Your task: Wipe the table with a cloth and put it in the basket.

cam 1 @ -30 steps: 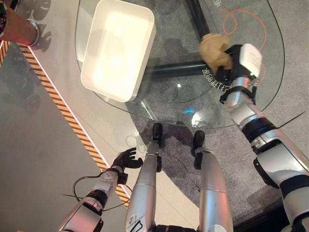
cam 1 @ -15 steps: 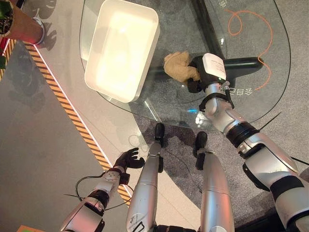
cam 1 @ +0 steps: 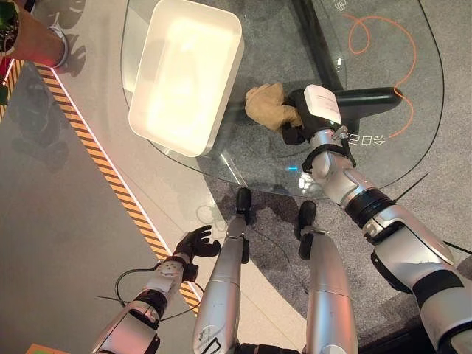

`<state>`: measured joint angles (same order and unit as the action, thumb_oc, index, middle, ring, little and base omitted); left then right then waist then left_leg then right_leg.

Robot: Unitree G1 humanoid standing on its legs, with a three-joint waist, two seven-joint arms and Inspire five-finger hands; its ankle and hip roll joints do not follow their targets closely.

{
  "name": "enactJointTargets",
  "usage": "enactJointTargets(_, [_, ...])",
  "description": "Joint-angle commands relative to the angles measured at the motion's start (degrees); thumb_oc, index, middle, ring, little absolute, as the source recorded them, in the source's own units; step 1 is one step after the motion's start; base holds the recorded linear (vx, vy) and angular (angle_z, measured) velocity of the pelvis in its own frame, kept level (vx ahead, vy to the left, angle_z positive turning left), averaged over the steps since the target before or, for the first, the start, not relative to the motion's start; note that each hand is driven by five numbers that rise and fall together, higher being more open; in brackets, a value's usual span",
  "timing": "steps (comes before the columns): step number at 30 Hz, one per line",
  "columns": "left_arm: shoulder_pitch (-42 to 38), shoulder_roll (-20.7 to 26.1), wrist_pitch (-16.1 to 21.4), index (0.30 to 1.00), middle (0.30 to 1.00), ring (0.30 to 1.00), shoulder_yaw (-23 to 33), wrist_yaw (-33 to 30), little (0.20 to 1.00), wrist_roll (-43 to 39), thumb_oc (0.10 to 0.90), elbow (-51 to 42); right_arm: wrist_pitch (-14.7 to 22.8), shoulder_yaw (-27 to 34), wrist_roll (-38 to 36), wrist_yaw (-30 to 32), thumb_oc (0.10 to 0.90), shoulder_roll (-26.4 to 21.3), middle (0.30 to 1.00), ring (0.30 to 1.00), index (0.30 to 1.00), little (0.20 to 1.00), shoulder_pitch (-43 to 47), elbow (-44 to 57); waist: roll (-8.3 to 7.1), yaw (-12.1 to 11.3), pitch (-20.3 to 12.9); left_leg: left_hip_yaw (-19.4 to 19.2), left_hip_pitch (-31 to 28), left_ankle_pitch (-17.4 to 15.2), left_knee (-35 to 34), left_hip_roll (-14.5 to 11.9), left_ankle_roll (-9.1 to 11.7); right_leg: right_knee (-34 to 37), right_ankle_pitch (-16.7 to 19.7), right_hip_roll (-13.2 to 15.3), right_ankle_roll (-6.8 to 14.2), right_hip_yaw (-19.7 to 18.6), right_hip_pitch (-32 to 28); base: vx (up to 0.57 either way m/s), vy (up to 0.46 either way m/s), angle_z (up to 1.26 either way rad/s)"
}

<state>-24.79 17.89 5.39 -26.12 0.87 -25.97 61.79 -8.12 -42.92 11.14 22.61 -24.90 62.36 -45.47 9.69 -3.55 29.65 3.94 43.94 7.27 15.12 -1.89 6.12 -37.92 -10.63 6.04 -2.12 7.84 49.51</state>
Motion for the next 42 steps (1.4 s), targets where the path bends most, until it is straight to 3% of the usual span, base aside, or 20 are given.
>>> enactJointTargets(1, [-0.09,-2.11,0.12,0.9,0.9,0.9,1.21,-0.08,0.9,-0.52,0.8,1.18,4.91,-4.88,0.65,-5.91,0.1,7.09,0.3,0.3,0.3,0.2,-3.59,5.59,-1.95,-0.54,0.15,-5.06,0.66,-6.14,8.38,4.65,-5.13,9.03,6.88,-1.36,1.73,-0.53,-2.16,0.0,0.0,0.0])
enactJointTargets(20, [-0.39,-1.74,1.11,0.9,0.9,0.9,3.64,-2.2,0.9,-2.94,0.8,0.59,5.17,-5.11,0.87,-7.21,0.1,5.8,0.3,0.3,0.3,0.2,-5.03,10.01,-3.07,-0.26,0.15,-4.88,1.07,-6.09,8.54,4.32,-5.14,8.74,6.93,-1.63,1.81,-0.51,-1.8,0.0,0.0,0.0])
enactJointTargets(28, [-0.82,-1.48,3.84,0.9,0.9,0.9,6.82,-6.34,0.9,-8.4,0.8,0.01,4.6,-4.24,-0.81,-4.09,0.1,5.57,0.3,0.3,0.3,0.2,-5.76,10.9,-3.56,-0.31,0.15,-4.29,1.3,-6.19,8.94,4.15,-5.06,8.15,6.59,-1.67,1.71,-0.63,-1.61,0.0,-0.013,0.03])
enactJointTargets(42, [-2.04,1.64,13.0,0.9,0.9,0.9,20.58,-26.96,0.9,-15.61,0.8,-2.18,8.62,8.47,-15.01,11.08,0.1,3.5,0.3,0.3,0.3,0.2,-8.16,16.84,-5.25,-0.48,0.15,-3.39,2.45,-7.15,11.17,3.45,-5.26,5.11,4.96,-2.73,1.34,-1.23,-0.57,0.0,-0.004,0.0])
